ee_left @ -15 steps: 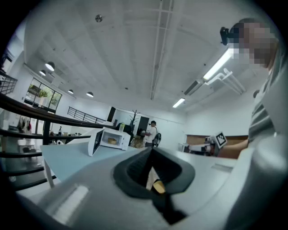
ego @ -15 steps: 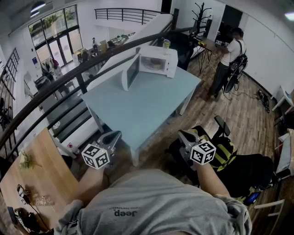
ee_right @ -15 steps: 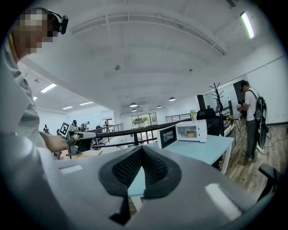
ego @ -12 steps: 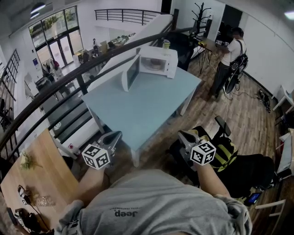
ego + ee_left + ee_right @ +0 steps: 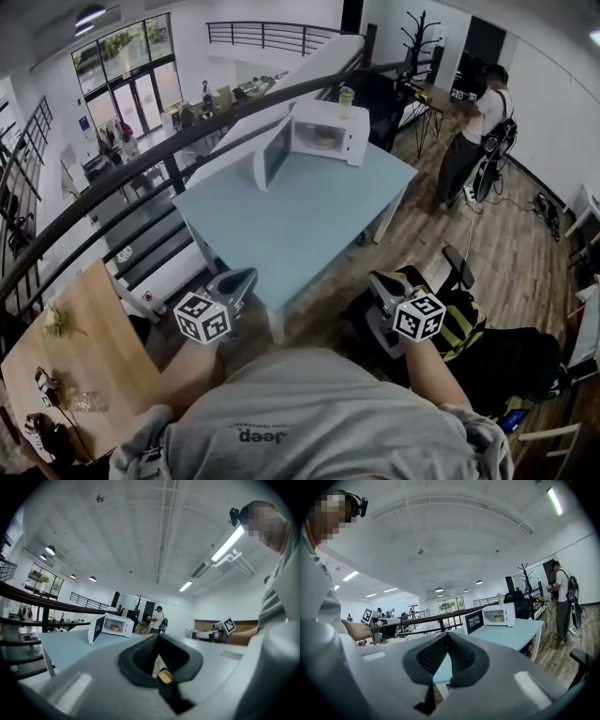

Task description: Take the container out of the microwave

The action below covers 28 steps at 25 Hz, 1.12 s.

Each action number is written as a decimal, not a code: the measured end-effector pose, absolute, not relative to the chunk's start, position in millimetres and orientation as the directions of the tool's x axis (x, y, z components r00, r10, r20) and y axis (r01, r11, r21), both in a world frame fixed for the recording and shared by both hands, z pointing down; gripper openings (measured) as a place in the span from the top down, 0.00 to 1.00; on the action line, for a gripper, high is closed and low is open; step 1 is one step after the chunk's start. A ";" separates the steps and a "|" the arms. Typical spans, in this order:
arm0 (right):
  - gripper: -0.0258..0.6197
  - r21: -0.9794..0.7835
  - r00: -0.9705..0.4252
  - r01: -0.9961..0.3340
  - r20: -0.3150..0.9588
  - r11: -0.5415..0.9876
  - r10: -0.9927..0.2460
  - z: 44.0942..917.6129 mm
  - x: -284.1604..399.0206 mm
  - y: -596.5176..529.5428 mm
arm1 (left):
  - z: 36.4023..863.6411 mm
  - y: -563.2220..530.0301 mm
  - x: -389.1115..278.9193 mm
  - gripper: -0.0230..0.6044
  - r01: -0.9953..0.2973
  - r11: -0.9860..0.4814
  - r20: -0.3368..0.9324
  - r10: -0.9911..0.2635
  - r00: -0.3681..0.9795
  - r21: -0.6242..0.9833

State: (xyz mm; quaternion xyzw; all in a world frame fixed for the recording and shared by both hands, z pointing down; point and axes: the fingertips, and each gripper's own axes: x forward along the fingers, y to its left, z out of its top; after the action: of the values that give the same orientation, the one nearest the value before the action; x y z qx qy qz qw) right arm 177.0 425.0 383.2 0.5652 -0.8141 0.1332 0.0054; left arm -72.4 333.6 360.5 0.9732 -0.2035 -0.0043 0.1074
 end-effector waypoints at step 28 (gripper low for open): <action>0.96 -0.278 -0.517 -0.837 0.122 0.471 -0.847 412.1 241.5 391.5 | 384.4 334.1 6.7 0.92 -0.469 -0.842 0.091 -0.462 0.882 0.268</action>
State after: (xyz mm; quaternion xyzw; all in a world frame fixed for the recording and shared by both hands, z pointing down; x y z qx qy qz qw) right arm 241.5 391.5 412.1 0.4910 -0.8575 0.1529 -0.0163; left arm 6.7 334.1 384.4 0.9595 -0.2425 0.0116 0.1426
